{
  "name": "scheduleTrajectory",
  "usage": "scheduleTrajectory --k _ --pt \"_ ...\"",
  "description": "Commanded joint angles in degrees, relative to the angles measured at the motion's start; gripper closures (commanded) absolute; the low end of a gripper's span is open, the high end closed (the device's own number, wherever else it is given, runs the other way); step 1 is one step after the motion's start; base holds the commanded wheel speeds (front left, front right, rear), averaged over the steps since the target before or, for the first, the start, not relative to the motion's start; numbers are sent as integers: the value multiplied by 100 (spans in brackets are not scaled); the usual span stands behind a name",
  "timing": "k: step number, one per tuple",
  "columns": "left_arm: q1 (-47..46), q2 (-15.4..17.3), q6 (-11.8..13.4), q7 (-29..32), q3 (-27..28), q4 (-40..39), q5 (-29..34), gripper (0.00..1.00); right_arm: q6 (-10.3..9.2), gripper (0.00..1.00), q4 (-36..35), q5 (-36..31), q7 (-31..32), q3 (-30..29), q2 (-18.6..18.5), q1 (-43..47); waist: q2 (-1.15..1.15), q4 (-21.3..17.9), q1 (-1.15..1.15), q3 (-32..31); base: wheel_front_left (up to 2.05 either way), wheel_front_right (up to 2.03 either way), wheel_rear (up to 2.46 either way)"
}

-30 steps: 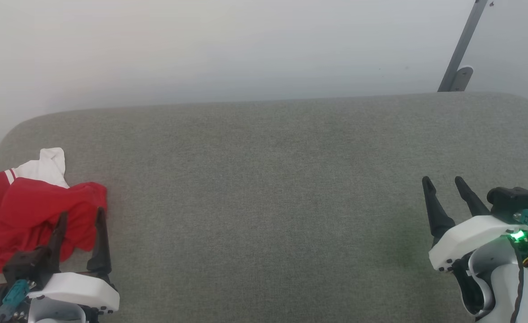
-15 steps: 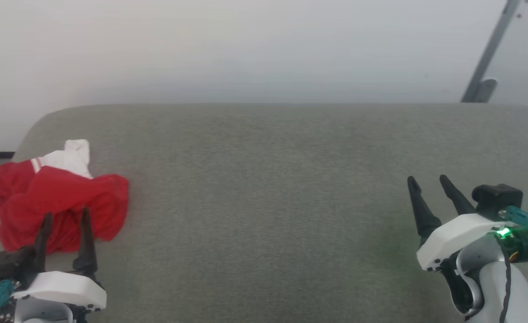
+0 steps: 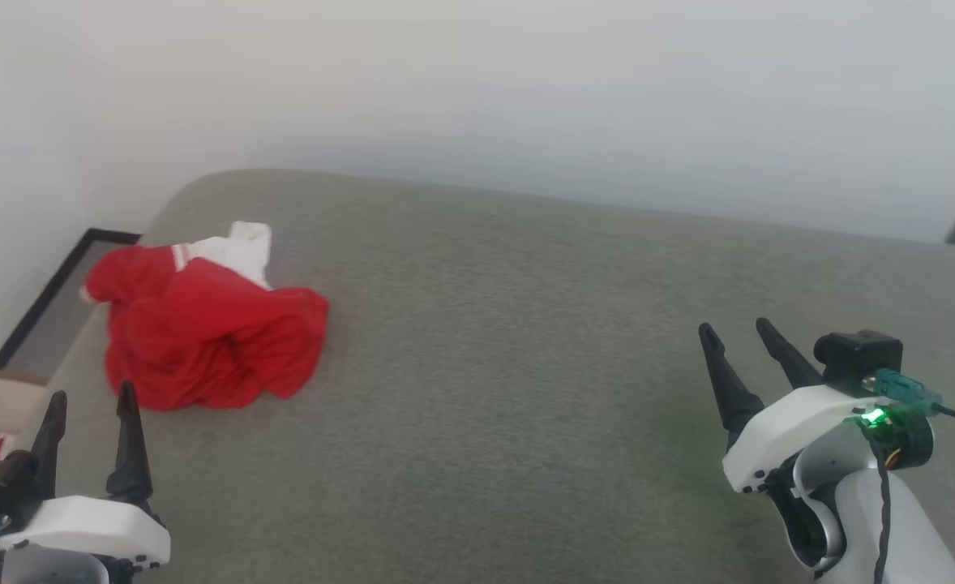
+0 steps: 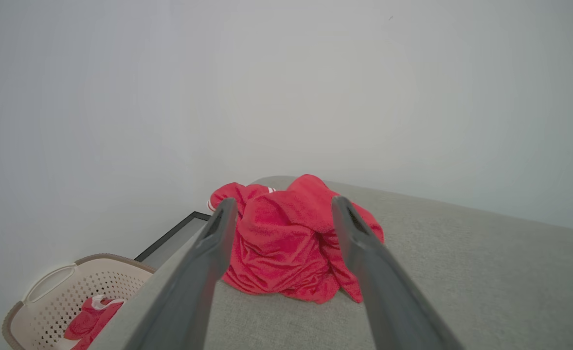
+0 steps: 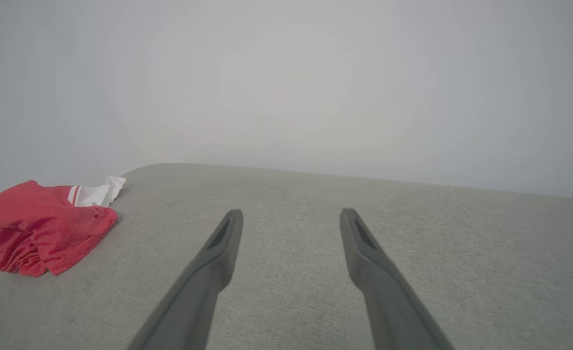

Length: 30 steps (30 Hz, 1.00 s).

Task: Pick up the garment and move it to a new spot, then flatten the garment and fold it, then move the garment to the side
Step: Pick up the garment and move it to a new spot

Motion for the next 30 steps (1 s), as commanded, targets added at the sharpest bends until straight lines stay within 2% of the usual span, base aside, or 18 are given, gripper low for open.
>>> scheduleTrajectory --k 1,7,14,22,30 --pt "56 23 16 16 -5 -26 -33 0 2 0 45 47 -17 16 17 -41 0 200 0 -44 0 0 0" --pt "56 14 69 53 -11 -69 -63 0 2 0 104 53 -59 52 26 -65 0 389 0 -49 0 0 0" --pt "-88 59 104 202 -17 -56 -120 0 2 0 92 72 -52 76 2 -77 0 419 0 16 0 0 0" --pt "-751 253 -129 515 -109 275 -292 0 2 0 -15 36 35 84 -84 -187 0 240 0 336 0 0 0" --pt "-1943 575 -385 709 -204 1172 -439 0 2 0 -326 -36 192 77 -223 -494 0 -133 0 1074 0 0 0"
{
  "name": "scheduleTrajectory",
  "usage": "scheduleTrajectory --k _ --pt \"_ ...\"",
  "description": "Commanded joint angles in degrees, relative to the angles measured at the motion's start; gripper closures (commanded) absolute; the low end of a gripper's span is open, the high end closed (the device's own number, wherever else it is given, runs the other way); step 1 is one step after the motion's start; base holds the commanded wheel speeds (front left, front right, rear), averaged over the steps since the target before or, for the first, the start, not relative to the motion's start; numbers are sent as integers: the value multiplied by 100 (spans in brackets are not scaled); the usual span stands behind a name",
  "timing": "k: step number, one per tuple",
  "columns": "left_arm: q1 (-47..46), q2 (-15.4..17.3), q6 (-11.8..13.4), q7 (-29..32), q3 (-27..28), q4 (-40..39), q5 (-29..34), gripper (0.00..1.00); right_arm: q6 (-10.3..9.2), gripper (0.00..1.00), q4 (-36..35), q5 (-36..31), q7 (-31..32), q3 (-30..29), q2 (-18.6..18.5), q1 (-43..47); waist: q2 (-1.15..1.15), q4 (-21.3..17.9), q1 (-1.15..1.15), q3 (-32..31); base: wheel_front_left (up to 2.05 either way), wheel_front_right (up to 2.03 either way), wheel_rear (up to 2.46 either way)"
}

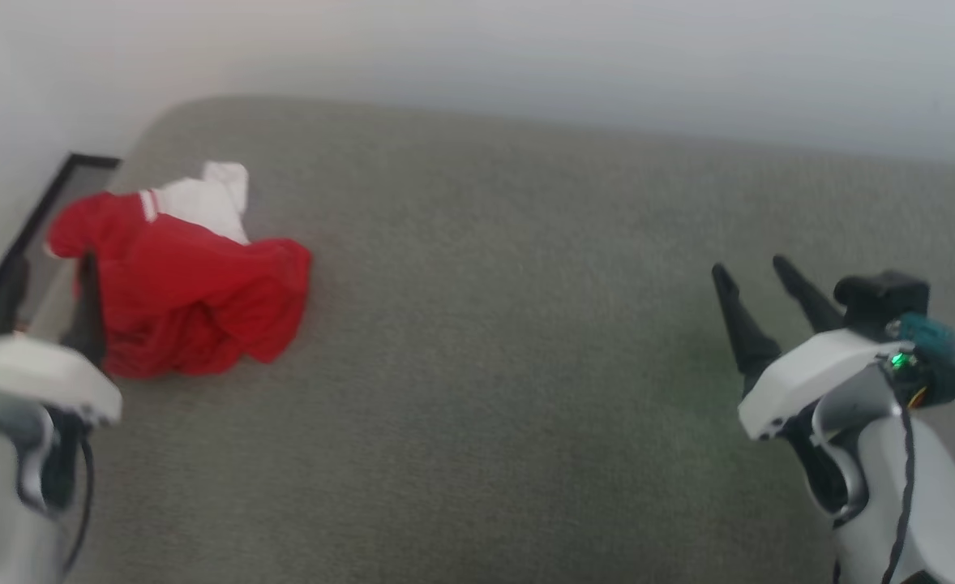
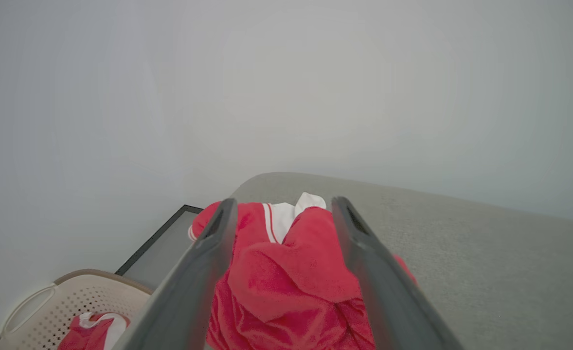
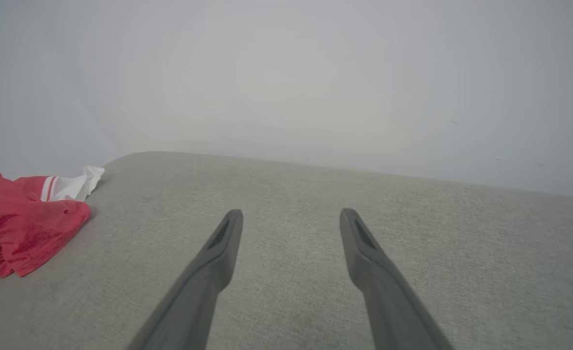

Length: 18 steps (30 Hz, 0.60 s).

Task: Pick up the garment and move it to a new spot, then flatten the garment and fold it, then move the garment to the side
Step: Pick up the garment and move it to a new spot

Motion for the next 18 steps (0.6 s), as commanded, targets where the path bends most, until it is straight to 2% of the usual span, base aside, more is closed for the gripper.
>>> scheduleTrajectory --k 1,6,12,18 --pt "-275 21 -50 57 1 175 -95 0 2 0 -96 -35 39 6 -34 -111 0 -227 0 397 0 0 0" --pt "-1133 182 -176 295 -89 1003 -222 0 2 0 -363 -92 156 -31 -120 -310 0 -421 0 990 0 0 0" --pt "-2066 324 -254 916 -107 2180 -552 0 2 0 -692 -132 271 -60 -178 -535 0 -624 0 1651 0 0 0" --pt "-2842 439 -108 1756 -151 3309 -641 0 2 0 -1014 -175 405 -135 -225 -674 0 -734 0 2152 0 0 0"
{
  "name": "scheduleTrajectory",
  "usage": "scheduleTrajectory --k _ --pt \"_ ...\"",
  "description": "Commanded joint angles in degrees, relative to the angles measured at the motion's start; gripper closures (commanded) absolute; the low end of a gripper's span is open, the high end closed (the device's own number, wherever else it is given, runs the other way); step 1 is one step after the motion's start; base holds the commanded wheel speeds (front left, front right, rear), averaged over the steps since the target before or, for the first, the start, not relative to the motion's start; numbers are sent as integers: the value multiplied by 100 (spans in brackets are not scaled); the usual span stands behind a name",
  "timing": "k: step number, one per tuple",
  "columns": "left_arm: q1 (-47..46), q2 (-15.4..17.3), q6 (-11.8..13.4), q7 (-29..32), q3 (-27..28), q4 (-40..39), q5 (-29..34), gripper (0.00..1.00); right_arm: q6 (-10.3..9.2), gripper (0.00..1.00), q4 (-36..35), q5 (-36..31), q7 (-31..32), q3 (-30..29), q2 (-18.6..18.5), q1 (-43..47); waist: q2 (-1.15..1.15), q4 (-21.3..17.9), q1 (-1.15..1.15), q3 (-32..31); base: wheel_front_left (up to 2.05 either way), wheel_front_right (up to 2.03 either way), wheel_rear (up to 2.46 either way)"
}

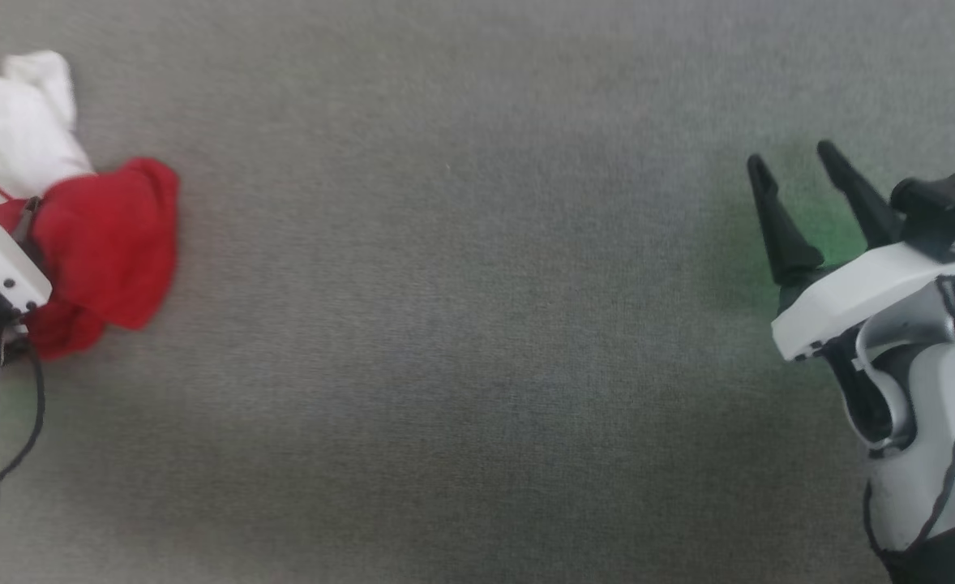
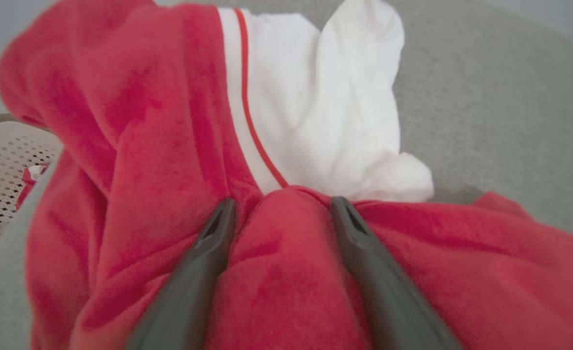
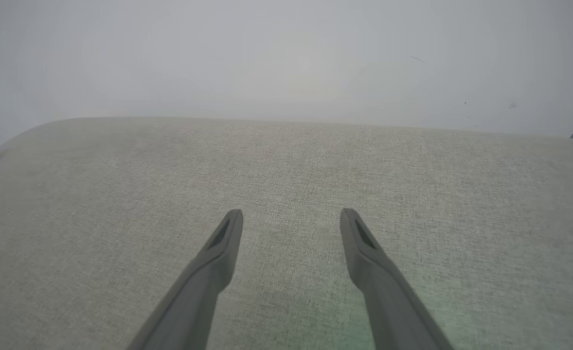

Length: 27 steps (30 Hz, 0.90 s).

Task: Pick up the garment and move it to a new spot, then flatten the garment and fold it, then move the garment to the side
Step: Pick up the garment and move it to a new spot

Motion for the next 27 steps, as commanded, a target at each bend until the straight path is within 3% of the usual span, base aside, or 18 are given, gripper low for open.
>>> scheduleTrajectory --k 1,10,12,15,16,18,27 --pt "-182 6 56 171 -45 226 17 0 2 0 -113 -30 40 -32 -12 -82 0 -136 0 319 0 0 0" --pt "-459 -207 270 1035 -284 1270 78 0 2 0 -462 -87 211 -109 -58 -184 0 -130 0 578 0 0 0" --pt "-475 -270 188 1099 -325 1358 71 0 2 0 -515 -106 245 -122 -62 -219 0 -119 0 609 0 0 0" --pt "-522 -285 358 1053 -282 1457 27 0 2 0 -595 -127 292 -152 -67 -239 0 -98 0 633 0 0 0" --pt "-554 -291 439 994 -186 1498 -80 100 2 0 -619 -136 326 -175 -74 -250 0 -84 0 631 0 0 0" --pt "-628 -207 502 831 -139 1496 -114 100 2 0 -612 -141 324 -199 -79 -261 0 -69 0 605 0 0 0" --pt "-1214 315 76 -174 -218 1062 -13 100 2 0 -502 -88 162 -340 32 -107 0 59 0 188 0 0 0"
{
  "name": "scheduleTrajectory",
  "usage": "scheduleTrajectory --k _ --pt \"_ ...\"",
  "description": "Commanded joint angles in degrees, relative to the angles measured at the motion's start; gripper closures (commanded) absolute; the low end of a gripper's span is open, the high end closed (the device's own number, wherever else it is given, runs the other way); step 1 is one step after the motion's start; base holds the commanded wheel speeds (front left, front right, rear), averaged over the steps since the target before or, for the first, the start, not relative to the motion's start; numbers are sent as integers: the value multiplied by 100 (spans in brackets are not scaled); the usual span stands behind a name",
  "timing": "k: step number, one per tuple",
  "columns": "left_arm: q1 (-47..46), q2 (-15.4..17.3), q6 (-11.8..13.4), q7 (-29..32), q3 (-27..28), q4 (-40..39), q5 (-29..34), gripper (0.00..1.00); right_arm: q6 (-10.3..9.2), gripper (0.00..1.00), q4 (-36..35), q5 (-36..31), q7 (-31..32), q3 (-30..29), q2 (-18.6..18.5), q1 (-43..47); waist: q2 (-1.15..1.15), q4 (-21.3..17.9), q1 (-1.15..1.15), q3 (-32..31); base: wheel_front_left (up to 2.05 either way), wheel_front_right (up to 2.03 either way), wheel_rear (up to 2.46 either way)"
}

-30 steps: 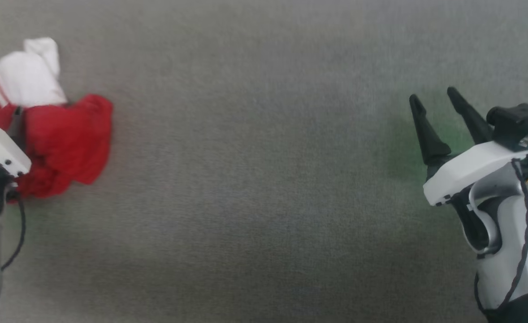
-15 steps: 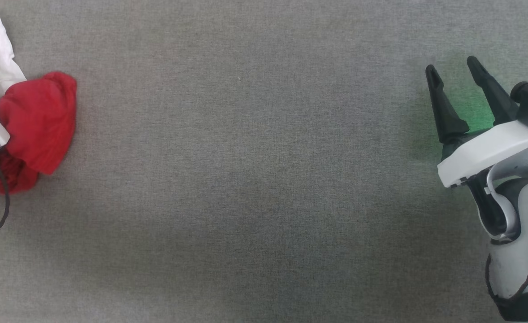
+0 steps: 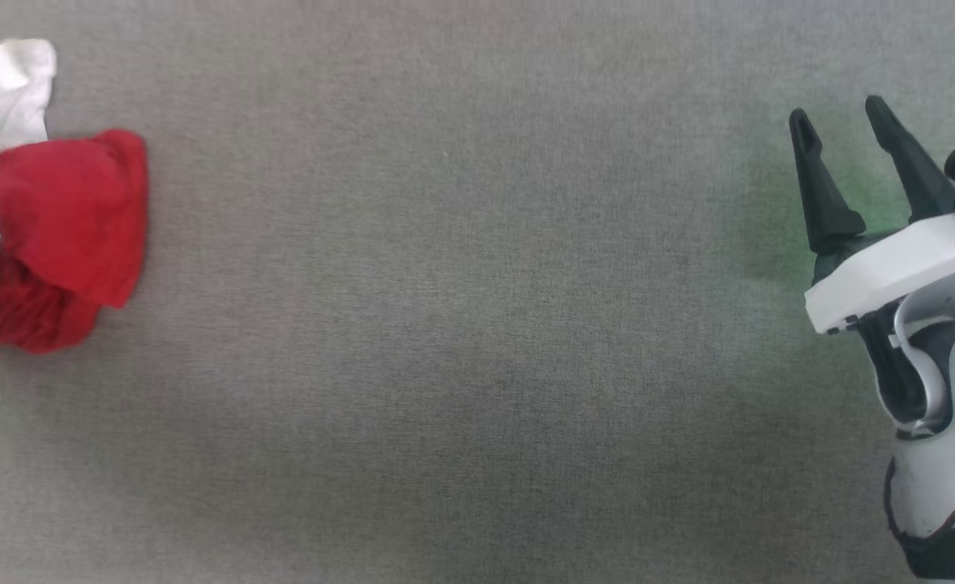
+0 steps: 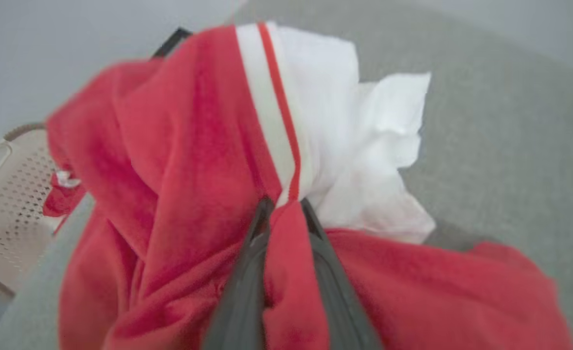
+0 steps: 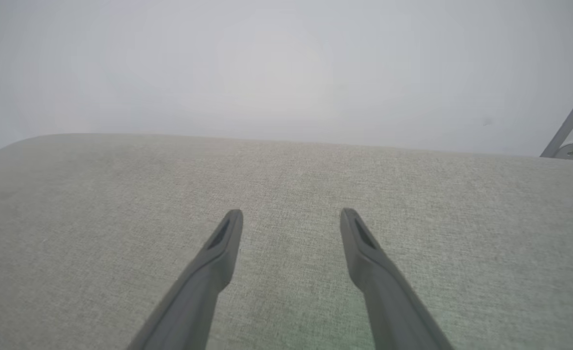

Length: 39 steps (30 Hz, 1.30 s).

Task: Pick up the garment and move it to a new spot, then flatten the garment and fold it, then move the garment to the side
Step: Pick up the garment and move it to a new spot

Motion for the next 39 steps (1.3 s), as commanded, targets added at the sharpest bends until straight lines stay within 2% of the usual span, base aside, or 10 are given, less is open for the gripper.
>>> scheduleTrajectory --k 1,5,11,23,31,39 --pt "-139 93 -93 -202 -58 -110 65 100 2 0 23 36 -63 -28 56 76 0 64 0 -193 0 0 0" --pt "-272 231 -210 -470 -259 -324 210 100 2 0 124 60 -123 -69 107 193 0 123 0 -500 0 0 0" --pt "-461 450 -287 -515 -533 -802 305 100 2 0 212 74 -204 -125 199 360 0 195 0 -966 0 0 0" --pt "-353 829 -261 427 -799 -2290 236 100 2 0 241 124 -292 -253 310 584 0 147 0 -1501 0 0 0" --pt "188 853 132 1445 -804 -4377 56 100 2 0 252 139 -402 -492 307 601 0 -191 0 -1644 0 0 0" --pt "831 710 697 2543 -1043 -6667 -14 100 2 0 237 103 -460 -724 378 609 0 -805 0 -1669 0 0 0"
